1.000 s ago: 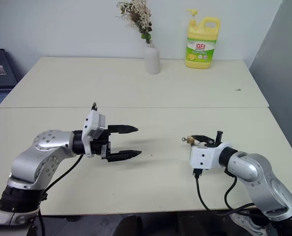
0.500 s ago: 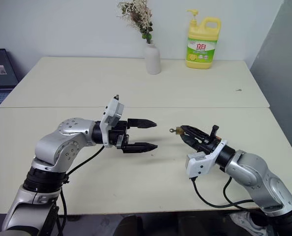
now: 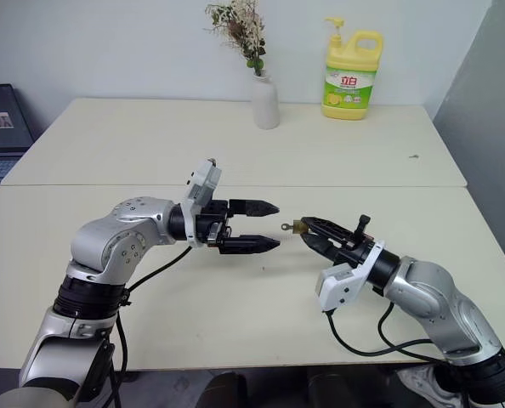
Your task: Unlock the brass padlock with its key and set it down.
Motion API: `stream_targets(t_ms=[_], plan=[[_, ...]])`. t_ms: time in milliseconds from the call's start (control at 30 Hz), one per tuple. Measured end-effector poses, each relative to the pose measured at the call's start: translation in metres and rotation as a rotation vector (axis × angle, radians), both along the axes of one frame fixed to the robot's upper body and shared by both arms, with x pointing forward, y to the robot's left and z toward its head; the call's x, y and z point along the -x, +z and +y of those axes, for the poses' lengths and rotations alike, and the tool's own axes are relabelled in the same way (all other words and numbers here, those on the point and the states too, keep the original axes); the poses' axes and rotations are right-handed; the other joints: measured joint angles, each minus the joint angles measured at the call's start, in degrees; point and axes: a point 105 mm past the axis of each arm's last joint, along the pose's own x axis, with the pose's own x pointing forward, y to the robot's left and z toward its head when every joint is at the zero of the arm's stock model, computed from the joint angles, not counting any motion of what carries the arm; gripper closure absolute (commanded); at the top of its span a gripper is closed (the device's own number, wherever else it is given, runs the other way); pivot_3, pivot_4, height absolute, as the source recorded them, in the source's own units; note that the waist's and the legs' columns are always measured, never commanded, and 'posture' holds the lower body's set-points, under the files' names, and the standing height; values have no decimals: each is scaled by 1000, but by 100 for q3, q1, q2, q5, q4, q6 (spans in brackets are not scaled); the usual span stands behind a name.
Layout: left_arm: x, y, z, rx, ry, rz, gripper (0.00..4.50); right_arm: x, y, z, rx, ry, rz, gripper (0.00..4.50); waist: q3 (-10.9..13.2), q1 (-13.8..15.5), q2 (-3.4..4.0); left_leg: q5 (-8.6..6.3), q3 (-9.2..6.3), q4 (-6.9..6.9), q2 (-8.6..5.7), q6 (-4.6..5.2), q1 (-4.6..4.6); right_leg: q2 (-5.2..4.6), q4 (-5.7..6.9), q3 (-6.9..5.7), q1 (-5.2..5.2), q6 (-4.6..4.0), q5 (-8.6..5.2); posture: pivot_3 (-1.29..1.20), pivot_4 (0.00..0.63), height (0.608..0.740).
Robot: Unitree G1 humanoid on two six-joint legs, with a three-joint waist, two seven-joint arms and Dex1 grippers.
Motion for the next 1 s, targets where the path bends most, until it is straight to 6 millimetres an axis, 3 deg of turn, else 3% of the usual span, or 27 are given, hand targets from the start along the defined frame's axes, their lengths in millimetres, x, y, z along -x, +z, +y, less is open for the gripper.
stream_targets(t_ms=[333, 733, 1000], plan=[[-1, -4, -8, -7, -19, 2, 4403, -1, -1, 1, 4, 5, 11, 3557, 0, 1, 0, 0, -2, 1, -1, 0, 1, 0, 0, 0, 1, 0, 0, 0, 150, 740], [-3, -4, -9, -15, -17, -39, 4500, -1, -1, 1, 0, 5, 22, 3557, 0, 5, 0, 0, -2, 1, -1, 0, 0, 0, 0, 0, 2, -1, 0, 0, 150, 740], [-5, -4, -11, -23, -7, -169, 4500, -2, 0, 0, -9, -1, 34, 3557, 0, 8, 0, 0, -2, 1, -1, 0, 1, 0, 0, 0, 3, -1, 1, 0, 150, 740]])
